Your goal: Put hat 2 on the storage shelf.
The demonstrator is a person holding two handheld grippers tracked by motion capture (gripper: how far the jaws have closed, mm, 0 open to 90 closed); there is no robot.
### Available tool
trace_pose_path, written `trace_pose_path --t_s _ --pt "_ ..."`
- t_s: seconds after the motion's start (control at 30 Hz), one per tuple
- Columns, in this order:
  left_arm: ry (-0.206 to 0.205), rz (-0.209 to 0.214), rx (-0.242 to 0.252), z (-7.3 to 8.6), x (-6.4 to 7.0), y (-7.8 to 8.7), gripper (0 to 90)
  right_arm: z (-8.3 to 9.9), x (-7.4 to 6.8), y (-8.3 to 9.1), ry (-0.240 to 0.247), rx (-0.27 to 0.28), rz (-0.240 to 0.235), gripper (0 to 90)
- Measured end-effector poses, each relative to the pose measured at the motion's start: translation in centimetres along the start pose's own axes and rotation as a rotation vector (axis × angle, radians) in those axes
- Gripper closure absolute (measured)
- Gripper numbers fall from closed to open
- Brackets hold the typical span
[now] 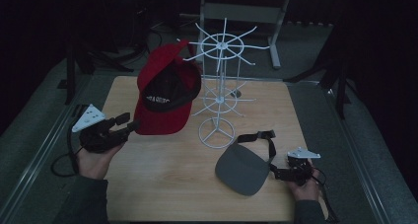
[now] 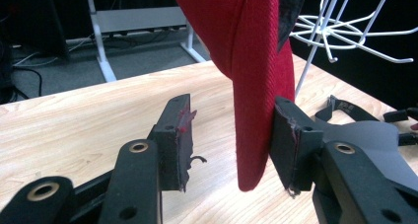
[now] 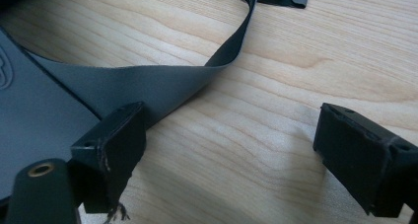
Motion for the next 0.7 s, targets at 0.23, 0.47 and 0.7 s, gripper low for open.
trace_pose_path --t_s 0.23,0.47,0.7 --pt "-0.023 0.004 -0.009 0.0 -0.1 1.0 54.2 0.0 0.0 0.0 0.007 -0.002 -0.005 12.7" --pt "-0.017 0.000 -0.021 0.7 -0.4 1.5 54.4 0.0 0.0 0.1 0.023 -0.031 -0.017 12.2" --pt "-0.008 0.003 -0.028 1.6 -0.3 2.1 54.6 -0.2 0.1 0.7 0.010 -0.061 -0.021 29.3"
Point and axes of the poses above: each handheld gripper's, and its own axes: y roughly backward along the jaws, z roughly out of its underside, x roughly to its right, the point moved 8 cm from there along -y, roughly forward along the jaws, and after that the axes turned 3 degrees about -y, right-handed, at the moved point
